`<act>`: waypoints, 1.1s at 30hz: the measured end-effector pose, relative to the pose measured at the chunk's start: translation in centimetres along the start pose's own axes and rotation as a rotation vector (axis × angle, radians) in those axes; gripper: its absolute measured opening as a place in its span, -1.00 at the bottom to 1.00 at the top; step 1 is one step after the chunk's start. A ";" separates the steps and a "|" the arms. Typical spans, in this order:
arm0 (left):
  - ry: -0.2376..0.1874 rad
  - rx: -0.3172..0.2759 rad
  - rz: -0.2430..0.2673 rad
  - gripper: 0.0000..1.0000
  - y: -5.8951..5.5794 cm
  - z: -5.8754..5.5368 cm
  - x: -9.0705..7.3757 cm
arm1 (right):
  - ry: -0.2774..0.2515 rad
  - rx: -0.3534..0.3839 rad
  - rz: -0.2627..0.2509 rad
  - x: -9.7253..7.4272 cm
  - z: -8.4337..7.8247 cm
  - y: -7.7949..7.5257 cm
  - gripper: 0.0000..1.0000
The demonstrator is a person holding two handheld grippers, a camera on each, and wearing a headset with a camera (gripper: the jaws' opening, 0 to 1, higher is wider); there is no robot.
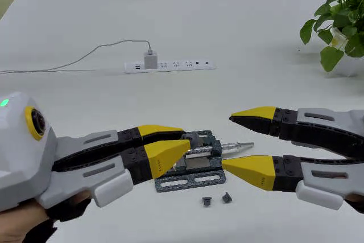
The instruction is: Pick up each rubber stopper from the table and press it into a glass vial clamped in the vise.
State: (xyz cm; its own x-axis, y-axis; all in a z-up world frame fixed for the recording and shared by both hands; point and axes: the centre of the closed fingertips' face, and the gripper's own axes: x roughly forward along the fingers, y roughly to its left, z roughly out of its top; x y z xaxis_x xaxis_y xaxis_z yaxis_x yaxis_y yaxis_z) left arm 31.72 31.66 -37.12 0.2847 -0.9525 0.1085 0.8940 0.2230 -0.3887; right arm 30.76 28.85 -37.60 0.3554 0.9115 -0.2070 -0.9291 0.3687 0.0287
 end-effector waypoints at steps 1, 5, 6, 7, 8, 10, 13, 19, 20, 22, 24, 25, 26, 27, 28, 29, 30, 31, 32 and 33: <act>-0.007 -0.004 -0.006 -0.93 -0.2 0.2 0.1 | -0.010 0.004 0.007 0.1 0.2 0.2 -0.37; -0.039 -0.023 -0.028 -0.93 -0.7 0.9 0.2 | -0.037 0.010 0.021 0.2 0.8 0.5 -0.45; -0.049 -0.030 -0.036 -0.93 -0.9 1.2 0.3 | -0.039 0.010 0.024 0.3 0.9 0.6 -0.46; -0.052 -0.033 -0.041 -0.93 -1.0 1.3 0.3 | -0.042 0.010 0.025 0.3 1.0 0.6 -0.47; -0.055 -0.035 -0.045 -0.93 -1.0 1.4 0.3 | -0.048 0.010 0.027 0.3 1.2 0.6 -0.47; -0.062 -0.040 -0.056 -0.93 -1.3 1.6 0.4 | -0.061 0.011 0.036 0.4 1.6 0.8 -0.50; -0.075 -0.054 -0.073 -0.93 -1.7 1.9 0.5 | -0.080 0.015 0.046 0.5 2.2 1.0 -0.54; -0.101 -0.074 -0.103 -0.93 -2.4 2.5 0.6 | -0.101 0.013 0.070 0.7 3.0 1.7 -0.60; -0.105 -0.077 -0.106 -0.93 -2.4 2.6 0.6 | -0.109 0.014 0.073 0.7 3.2 1.8 -0.61; -0.114 -0.085 -0.115 -0.93 -2.6 2.8 0.6 | -0.122 0.020 0.081 0.6 3.5 1.9 -0.64; -0.121 -0.090 -0.123 -0.93 -2.8 3.0 0.6 | -0.129 0.023 0.085 0.6 3.7 2.0 -0.67; -0.123 -0.094 -0.128 -0.93 -2.9 3.1 0.6 | -0.133 0.024 0.089 0.6 3.9 2.0 -0.67; -0.128 -0.097 -0.132 -0.93 -3.0 3.2 0.6 | -0.141 0.027 0.097 0.6 4.0 2.2 -0.69; -0.133 -0.102 -0.137 -0.93 -3.0 3.3 0.5 | -0.145 0.029 0.102 0.5 4.2 2.3 -0.70; -0.139 -0.107 -0.142 -0.93 -3.1 3.4 0.5 | -0.147 0.029 0.105 0.5 4.2 2.3 -0.71; -0.145 -0.112 -0.149 -0.93 -3.3 3.5 0.5 | -0.148 0.025 0.109 0.5 4.3 2.4 -0.71; -0.150 -0.114 -0.152 -0.93 -3.3 3.6 0.5 | -0.148 0.025 0.111 0.6 4.4 2.5 -0.71; -0.152 -0.117 -0.156 -0.93 -3.4 3.7 0.5 | -0.149 0.025 0.113 0.6 4.4 2.5 -0.72; -0.151 -0.118 -0.160 -0.93 -3.5 3.7 0.5 | -0.154 0.026 0.116 0.6 4.6 2.6 -0.73; -0.151 -0.119 -0.162 -0.93 -3.5 3.7 0.5 | -0.160 0.026 0.117 0.5 4.7 2.6 -0.73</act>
State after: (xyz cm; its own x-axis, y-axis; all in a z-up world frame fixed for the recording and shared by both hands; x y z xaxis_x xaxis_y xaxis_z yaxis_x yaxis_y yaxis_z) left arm 30.01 31.16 -32.31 0.1974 -0.9300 0.3100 0.8877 0.0354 -0.4590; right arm 29.00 31.16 -33.06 0.2585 0.9650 -0.0431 -0.9629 0.2610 0.0691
